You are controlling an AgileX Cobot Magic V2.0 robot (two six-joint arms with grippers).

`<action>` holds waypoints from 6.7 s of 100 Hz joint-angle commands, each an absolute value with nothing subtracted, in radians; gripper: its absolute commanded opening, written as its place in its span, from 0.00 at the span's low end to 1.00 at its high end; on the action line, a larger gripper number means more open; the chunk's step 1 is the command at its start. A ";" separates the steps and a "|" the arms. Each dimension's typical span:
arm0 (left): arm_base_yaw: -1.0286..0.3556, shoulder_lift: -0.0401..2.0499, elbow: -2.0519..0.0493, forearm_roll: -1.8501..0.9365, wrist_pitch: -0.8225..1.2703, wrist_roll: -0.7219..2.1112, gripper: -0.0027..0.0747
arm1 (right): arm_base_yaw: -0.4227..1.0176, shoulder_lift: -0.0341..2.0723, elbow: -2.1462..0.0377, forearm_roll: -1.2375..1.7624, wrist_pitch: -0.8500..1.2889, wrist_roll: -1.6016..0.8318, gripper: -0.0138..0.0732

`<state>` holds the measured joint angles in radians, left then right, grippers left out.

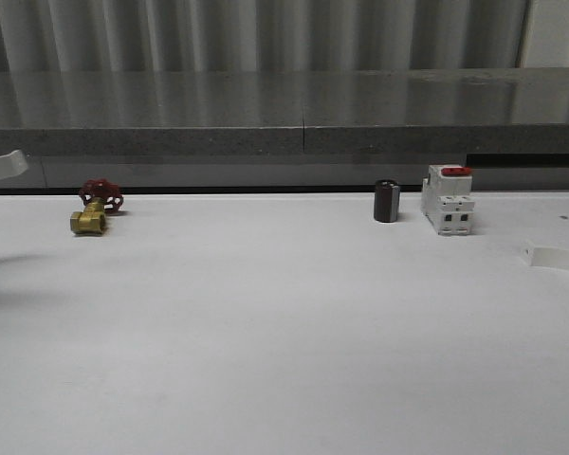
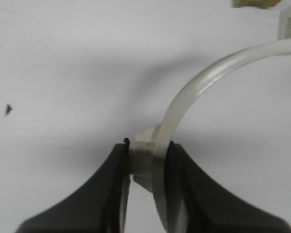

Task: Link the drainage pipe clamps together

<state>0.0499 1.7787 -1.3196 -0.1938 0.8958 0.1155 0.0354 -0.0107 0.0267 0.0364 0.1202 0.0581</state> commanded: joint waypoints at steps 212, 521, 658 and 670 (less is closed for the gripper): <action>-0.561 1.961 -1.398 0.065 0.696 -0.666 0.03 | 0.030 -0.030 0.012 0.026 0.037 0.058 0.02; -0.182 0.230 -0.489 0.182 0.671 -0.327 0.01 | 0.030 0.254 -0.284 0.031 0.258 0.063 0.02; -0.182 0.230 -0.489 0.182 0.671 -0.327 0.01 | -0.141 1.504 -1.093 0.121 0.674 -0.012 0.65; -0.182 0.230 -0.489 0.182 0.671 -0.327 0.01 | -0.152 1.592 -1.139 0.121 0.676 -0.053 0.65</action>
<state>-0.1827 0.2211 -0.4611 0.1811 0.7380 -0.3267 -0.1387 1.5767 -1.0823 0.1206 0.6908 -0.0106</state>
